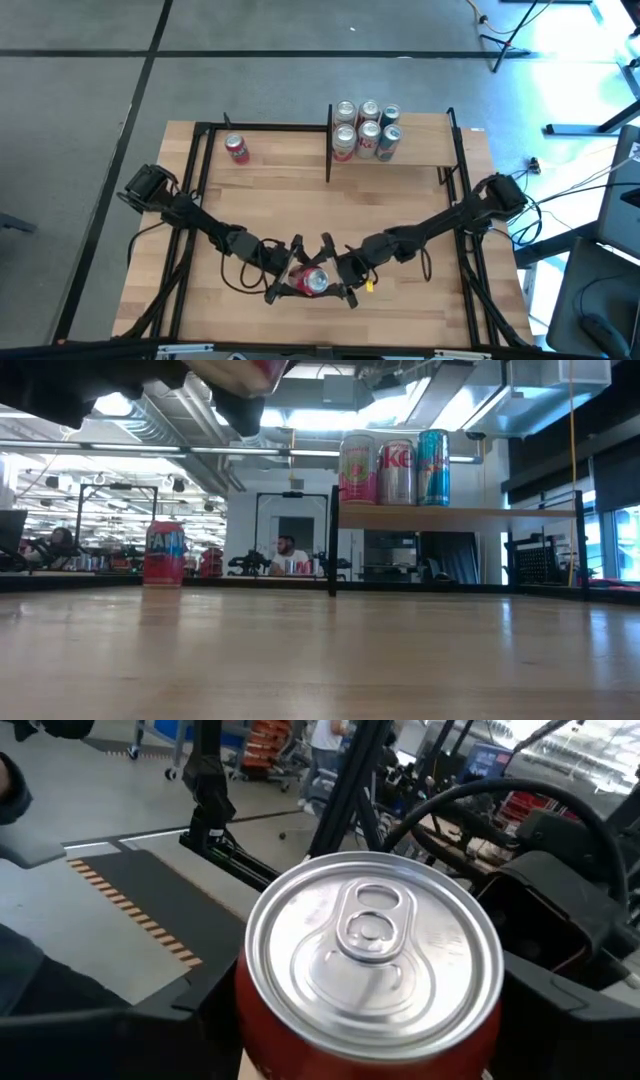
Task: Place canned beverage on shelf
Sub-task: Put the right red soda can on the shelf
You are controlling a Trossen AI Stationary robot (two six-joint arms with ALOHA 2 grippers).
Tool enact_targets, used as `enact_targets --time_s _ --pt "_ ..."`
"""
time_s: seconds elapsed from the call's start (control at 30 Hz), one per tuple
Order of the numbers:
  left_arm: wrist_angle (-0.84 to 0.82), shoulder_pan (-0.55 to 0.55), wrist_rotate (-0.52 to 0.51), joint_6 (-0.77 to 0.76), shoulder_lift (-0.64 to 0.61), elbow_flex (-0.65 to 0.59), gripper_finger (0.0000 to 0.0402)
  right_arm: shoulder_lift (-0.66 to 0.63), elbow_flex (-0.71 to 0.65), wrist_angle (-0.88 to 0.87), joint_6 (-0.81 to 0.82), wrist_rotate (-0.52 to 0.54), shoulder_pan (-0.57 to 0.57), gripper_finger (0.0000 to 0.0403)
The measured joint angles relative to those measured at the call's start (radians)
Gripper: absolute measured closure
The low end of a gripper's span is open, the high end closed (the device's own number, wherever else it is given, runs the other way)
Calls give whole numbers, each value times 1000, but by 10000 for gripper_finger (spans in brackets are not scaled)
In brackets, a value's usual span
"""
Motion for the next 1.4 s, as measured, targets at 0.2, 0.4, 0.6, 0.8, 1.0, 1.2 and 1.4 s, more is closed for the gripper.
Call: enact_targets --time_s 0.2,0.4,0.6,0.8,1.0,1.2,1.4 --pt "-11 3 -3 0 -2 2 73 -75 0 -120 10 33 7 125" --pt "-40 2 10 -1 -2 -1 73 -138 0 -167 15 14 14 125" --pt "-106 0 1 -4 0 -3 73 -243 0 -243 4 23 31 125" --pt "-150 0 -3 -5 0 -3 73 -423 0 -468 23 178 39 125" --pt "-161 0 -31 -5 0 -3 72 -622 0 -739 100 435 36 123" --pt "-166 0 -66 -5 0 -3 72 -795 0 -945 186 623 26 124" --pt "-179 1 -86 -28 0 -3 72 -937 0 -1119 300 681 -75 120"
